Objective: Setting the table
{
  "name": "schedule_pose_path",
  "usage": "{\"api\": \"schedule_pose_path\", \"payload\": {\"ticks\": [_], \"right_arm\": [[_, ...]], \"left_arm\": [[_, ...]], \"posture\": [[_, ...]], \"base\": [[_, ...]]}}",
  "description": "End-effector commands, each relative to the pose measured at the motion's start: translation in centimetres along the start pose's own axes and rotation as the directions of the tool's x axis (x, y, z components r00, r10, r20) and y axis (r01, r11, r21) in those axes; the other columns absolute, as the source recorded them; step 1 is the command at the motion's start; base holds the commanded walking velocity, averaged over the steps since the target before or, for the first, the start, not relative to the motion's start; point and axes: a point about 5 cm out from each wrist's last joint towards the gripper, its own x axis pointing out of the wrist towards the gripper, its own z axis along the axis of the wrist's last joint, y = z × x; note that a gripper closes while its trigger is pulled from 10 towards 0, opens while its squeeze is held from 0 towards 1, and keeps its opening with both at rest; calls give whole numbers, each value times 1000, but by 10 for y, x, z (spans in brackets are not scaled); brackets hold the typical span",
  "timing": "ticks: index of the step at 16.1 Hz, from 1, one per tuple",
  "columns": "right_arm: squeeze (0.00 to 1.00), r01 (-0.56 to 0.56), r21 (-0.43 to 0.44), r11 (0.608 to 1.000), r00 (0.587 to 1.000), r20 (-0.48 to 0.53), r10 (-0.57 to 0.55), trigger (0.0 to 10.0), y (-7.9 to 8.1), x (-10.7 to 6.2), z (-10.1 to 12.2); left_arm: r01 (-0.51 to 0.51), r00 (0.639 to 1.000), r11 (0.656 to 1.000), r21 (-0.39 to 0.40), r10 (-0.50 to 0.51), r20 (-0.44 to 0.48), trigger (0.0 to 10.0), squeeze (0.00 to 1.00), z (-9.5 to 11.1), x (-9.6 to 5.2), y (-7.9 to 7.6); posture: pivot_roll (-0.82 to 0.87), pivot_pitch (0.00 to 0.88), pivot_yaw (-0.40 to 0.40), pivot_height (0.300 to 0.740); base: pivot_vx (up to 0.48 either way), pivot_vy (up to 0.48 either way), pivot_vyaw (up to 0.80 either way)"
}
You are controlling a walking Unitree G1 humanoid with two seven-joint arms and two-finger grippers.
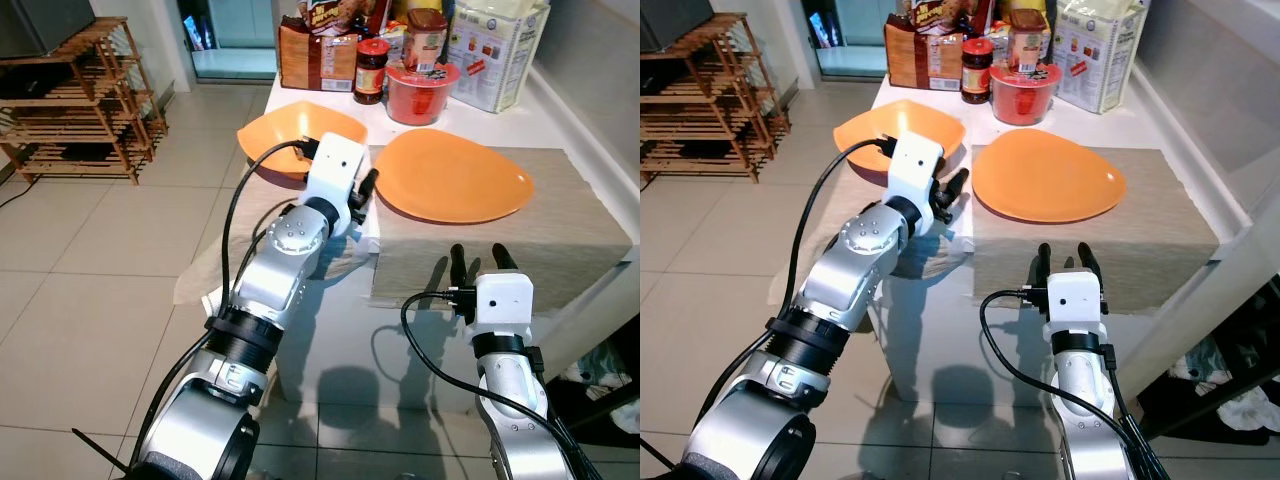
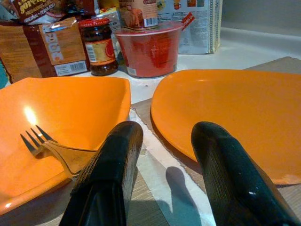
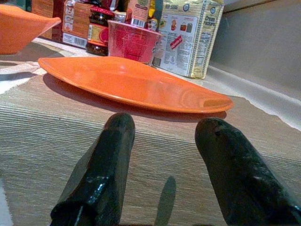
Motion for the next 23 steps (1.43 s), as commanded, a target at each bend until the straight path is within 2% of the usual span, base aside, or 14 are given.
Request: {"api": "schedule_pose_path", "payload": {"ticks": [1,7,17,23], "right_arm": [[0,-4,-12,1000,1000,-6,4,10000,1,1,0],[0,-10,-14,1000,1000,-9,10,10000,1,2,-1],[0,-28,-16,999,1000,-12,28,10000,3,5,-3],[0,-37,-21,999,999,-14,37,10000,3,5,-5]], "left_arm": [[-23,1000,1000,14,23,12,10000,0,3,1,6],[-48,998,999,17,48,32,10000,0,8,-3,15],[-184,981,981,53,186,-45,10000,0,-5,-15,48],[-222,975,971,90,223,-11,10000,0,5,-20,57]], "posture": [[-36,0,54,722],[-29,0,49,722],[-8,0,32,722],[2,0,24,722]], "base": [[0,0,0],[0,0,0],[0,0,0],[0,0,0]]}}
